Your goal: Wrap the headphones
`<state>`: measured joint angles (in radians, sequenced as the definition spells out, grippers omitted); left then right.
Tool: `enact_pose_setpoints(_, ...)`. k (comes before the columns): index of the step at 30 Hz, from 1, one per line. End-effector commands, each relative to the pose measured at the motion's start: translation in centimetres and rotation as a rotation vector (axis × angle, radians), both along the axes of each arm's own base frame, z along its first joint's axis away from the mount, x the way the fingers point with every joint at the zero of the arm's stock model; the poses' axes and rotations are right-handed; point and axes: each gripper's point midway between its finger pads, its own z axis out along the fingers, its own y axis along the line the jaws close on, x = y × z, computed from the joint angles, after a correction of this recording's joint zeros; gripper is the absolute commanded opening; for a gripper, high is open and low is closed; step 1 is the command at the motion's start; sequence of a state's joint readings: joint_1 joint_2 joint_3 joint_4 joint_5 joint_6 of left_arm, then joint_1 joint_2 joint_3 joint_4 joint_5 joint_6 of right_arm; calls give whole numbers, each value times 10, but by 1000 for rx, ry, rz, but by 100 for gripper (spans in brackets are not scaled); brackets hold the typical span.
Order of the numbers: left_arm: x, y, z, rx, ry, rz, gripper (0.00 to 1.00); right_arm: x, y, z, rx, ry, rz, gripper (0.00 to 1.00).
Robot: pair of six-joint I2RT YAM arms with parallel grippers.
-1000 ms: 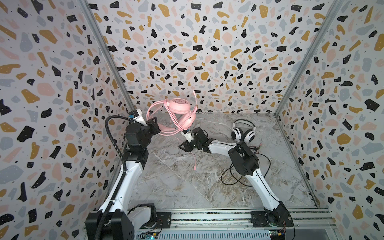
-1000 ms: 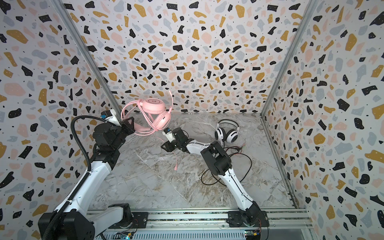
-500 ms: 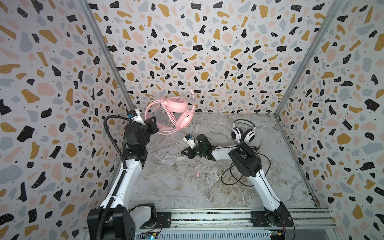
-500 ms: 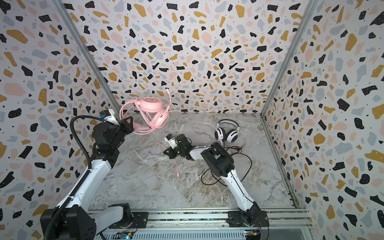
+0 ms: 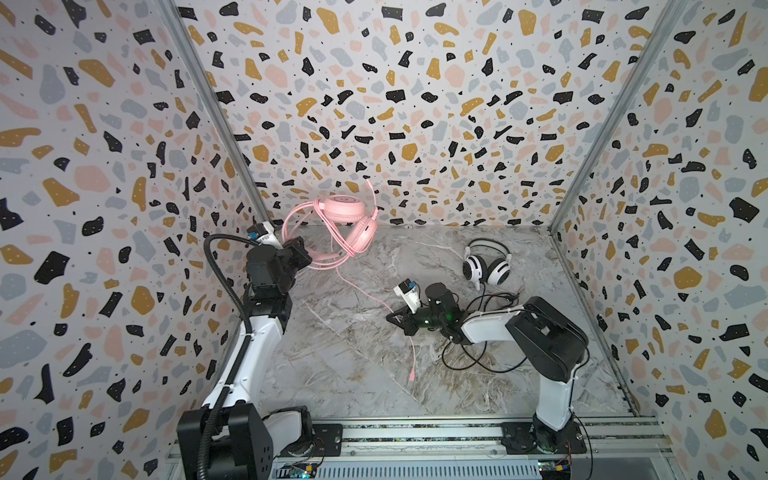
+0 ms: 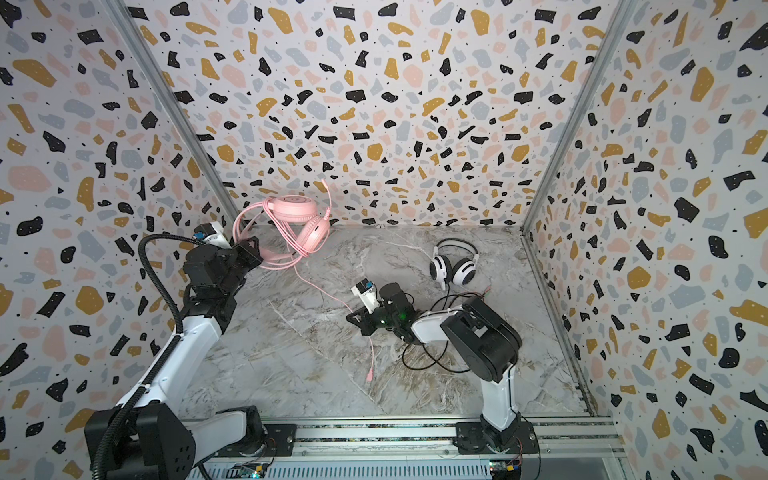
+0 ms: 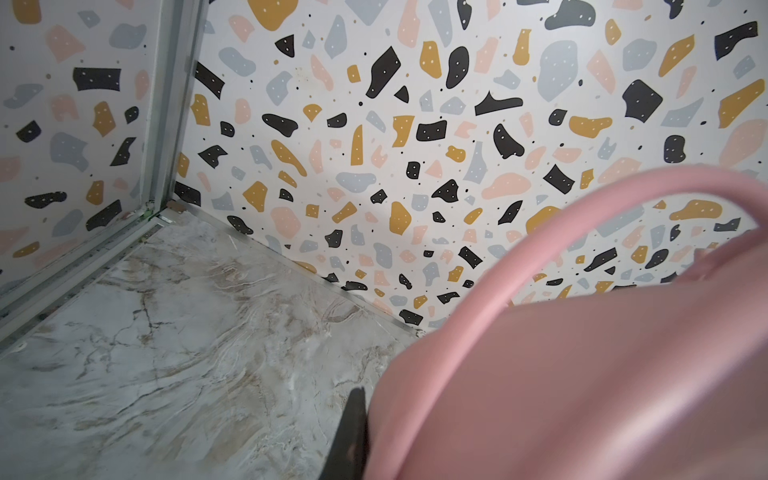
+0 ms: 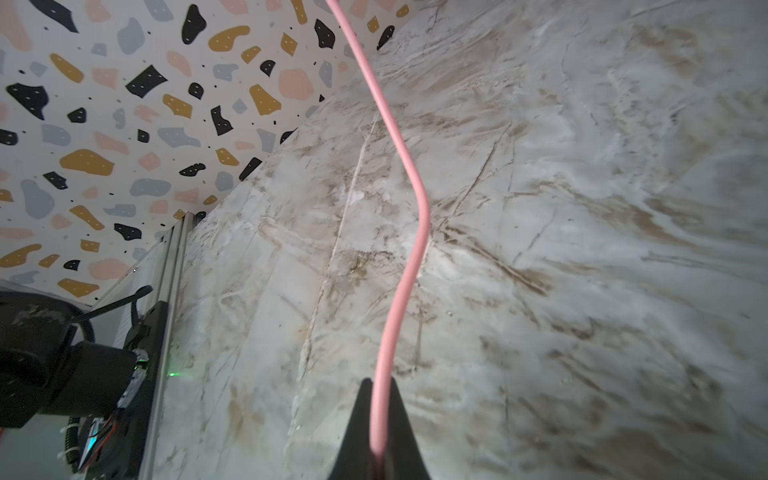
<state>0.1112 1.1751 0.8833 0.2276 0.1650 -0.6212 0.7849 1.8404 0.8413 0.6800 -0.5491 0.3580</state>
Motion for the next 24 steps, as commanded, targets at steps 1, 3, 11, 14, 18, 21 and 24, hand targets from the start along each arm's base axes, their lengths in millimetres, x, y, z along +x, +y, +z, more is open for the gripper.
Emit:
enact_pose_setpoints(1,-3,8,44,-1,-133,38,0,-24,-11,16,16,-45,4,0)
enact_pose_setpoints(3,-3,12,41,5,-124,61,0,-38,-19,15,-23,-57,0,0)
enact_pose_setpoints(11,0,23,30,2,-86,100,0,-70,-55,21,-121,-98,-65,0)
enact_pose_setpoints(14,1,25,27,9,-74,107,0,-74,-71,26,-128,-114,-104,0)
enact_pose_setpoints(18,2,27,24,2,-65,114,0,-73,-89,35,-164,-157,-160,0)
enact_pose_setpoints(21,2,30,21,13,-56,133,0,-67,-102,44,-187,-196,-213,0)
enact_pose_setpoints(24,2,33,13,11,-21,149,0,-64,-109,57,-190,-230,-243,0)
